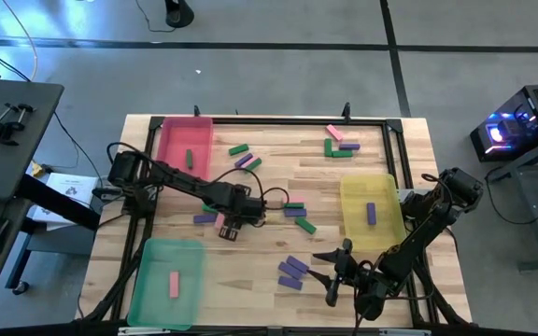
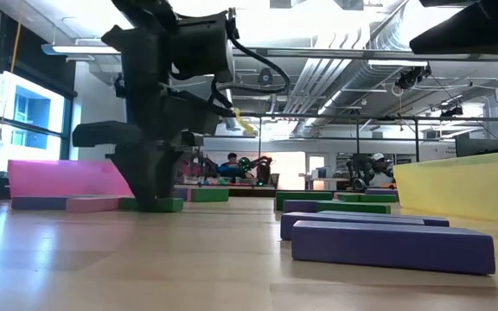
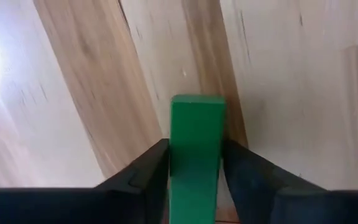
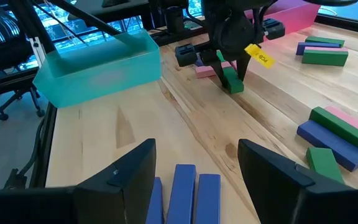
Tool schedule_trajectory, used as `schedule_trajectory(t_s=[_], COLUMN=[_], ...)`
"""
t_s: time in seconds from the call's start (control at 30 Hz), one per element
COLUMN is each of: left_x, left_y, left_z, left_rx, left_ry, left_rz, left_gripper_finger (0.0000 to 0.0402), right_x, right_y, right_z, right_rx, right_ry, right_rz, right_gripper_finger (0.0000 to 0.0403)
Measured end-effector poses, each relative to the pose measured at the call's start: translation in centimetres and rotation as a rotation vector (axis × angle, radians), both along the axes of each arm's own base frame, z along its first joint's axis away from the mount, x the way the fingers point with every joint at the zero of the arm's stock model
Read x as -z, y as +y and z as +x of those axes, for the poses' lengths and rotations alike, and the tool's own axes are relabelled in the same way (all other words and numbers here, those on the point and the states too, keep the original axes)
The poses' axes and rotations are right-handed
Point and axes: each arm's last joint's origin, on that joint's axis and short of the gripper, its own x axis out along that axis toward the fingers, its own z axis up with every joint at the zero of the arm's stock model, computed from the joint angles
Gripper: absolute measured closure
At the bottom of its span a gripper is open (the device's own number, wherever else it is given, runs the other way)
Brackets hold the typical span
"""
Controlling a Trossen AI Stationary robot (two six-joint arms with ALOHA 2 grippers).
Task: Sort blocks
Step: Put the green block into the pink bin
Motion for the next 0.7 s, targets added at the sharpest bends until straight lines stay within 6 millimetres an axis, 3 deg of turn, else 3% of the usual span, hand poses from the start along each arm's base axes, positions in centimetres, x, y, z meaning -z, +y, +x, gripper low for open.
schedule_trajectory(t_s=[0.1,0.27,0.47,0.6,0.7], left_x=[0.0,-1.8,-10.4,-16.6,-19.8], left_y=[-0.2,-1.1,-1.4,-0.5,0.3], left_z=[0.1,0.1,-1.1,-3.6,-6.1], left_rx=[-0.023,-0.068,-0.157,-0.264,-0.364], left_ry=[-0.015,-0.132,-0.542,-0.836,-0.963], left_rz=[0.003,0.003,0.093,0.178,0.282], left_gripper_finger=[0.0331,0.0334,0.0334,0.0334,0.0334], right_x=[0.0,0.0,0.0,0.0,0.0], right_y=[0.0,0.0,0.0,0.0,0.0], right_z=[0.0,0.0,0.0,0.0,0.0], right_rx=[0.001,0.003,0.003,0.004,0.002], right_ry=[-0.001,-0.001,-0.001,-0.001,0.0], right_rz=[0.002,-0.014,-0.017,-0.017,-0.016], right_gripper_finger=[0.019,0.019,0.019,0.019,0.019])
